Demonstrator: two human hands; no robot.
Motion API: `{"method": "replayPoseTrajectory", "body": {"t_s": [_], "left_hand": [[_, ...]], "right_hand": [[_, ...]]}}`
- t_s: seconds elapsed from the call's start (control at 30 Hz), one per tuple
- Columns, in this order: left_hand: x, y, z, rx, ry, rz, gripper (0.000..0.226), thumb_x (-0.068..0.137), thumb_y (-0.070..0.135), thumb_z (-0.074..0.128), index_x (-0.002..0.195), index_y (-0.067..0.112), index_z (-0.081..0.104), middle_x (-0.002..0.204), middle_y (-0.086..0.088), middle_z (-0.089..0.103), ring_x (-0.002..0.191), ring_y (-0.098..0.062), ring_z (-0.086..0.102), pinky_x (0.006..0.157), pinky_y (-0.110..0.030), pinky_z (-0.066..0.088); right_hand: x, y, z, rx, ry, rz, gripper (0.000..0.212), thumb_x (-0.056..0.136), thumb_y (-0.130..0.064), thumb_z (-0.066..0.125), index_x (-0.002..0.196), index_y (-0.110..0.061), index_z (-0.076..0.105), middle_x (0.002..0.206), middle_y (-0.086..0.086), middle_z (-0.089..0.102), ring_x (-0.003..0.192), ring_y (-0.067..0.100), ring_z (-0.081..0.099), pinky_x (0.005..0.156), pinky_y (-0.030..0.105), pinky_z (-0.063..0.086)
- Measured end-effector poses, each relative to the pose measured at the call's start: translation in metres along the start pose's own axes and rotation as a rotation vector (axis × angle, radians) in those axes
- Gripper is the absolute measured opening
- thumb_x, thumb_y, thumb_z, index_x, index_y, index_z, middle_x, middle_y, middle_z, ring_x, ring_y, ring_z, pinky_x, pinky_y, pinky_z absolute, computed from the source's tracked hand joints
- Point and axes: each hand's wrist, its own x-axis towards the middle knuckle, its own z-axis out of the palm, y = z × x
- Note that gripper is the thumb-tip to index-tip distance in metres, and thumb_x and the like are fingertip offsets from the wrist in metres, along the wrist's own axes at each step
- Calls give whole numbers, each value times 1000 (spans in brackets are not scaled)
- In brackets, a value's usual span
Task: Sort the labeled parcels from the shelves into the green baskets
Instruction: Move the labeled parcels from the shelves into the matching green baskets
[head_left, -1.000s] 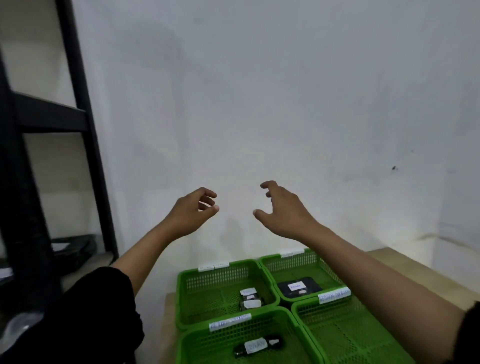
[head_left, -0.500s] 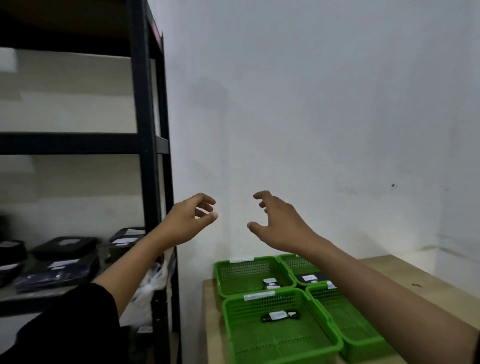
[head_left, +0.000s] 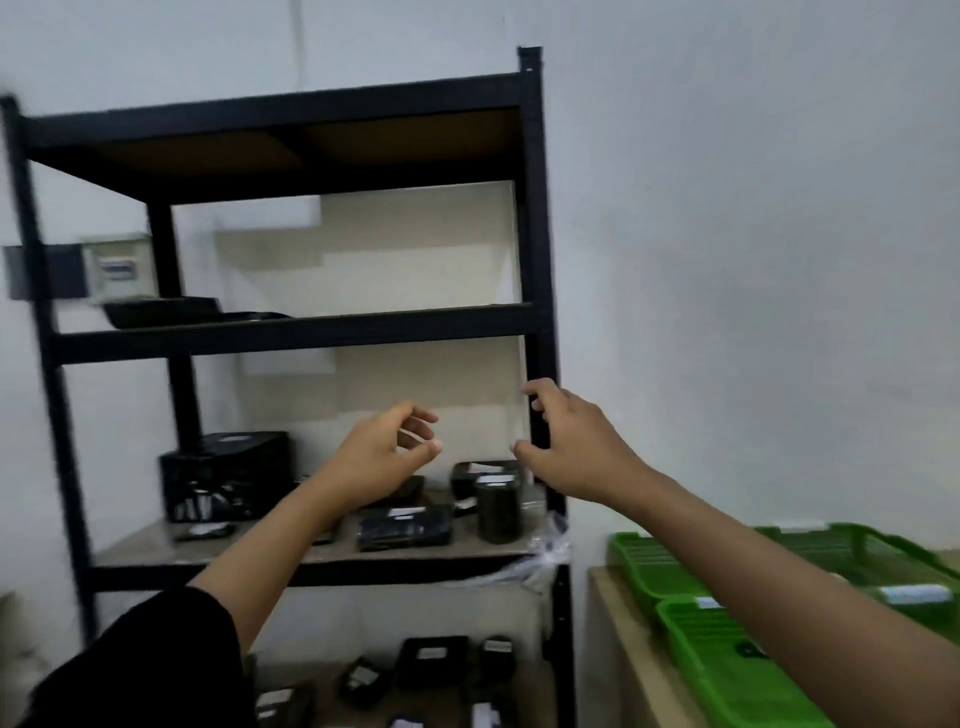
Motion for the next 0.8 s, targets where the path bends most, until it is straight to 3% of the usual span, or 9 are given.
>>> {"method": "replayPoseTrajectory", "body": {"t_s": [0.07,0.17,0.33,0.43,0.57,0.8], "left_hand": [[-18,-29,-37,34,-12,-29,26,89,24,60,114,20,55,103,2,63,89,-7,61,75,-16,49],[-43,-75,-94,54,24,-60,22,88,24,61,110,23,55,101,2,65,90,-9,63,85,-28,53],[-63,-140,-158,80,71,-110,21,88,22,62,109,21,56,99,2,66,92,-8,63,80,-17,50],[-63,-176,-183,86,116,-144,22,88,24,62,110,22,57,97,6,65,90,-7,63,84,-26,53],[-51,-226,-205,79,174,-171,22,88,25,61,110,22,58,96,8,64,89,-4,62,75,-16,47],[19,-313,-246,79,245,-220,24,89,26,59,112,21,55,102,4,63,90,-11,62,70,-18,47]], "right_hand": [[12,-41,25,34,-12,-22,60,87,-35,57,139,-19,31,140,7,44,125,26,45,102,40,41],[29,-99,66,74,-43,-48,60,88,-36,57,139,-21,30,139,8,44,124,27,47,101,42,42],[55,-162,124,87,-93,-76,60,87,-38,57,139,-24,31,139,7,44,125,24,45,103,43,41],[78,-186,152,83,-106,-99,59,87,-37,57,139,-24,32,140,6,43,126,23,44,104,41,40],[118,-208,187,71,-95,-143,58,88,-37,57,139,-23,32,139,6,45,125,23,46,102,39,40],[232,-236,235,103,-19,-197,60,87,-37,60,138,-22,34,136,4,47,125,21,45,101,37,42]]}}
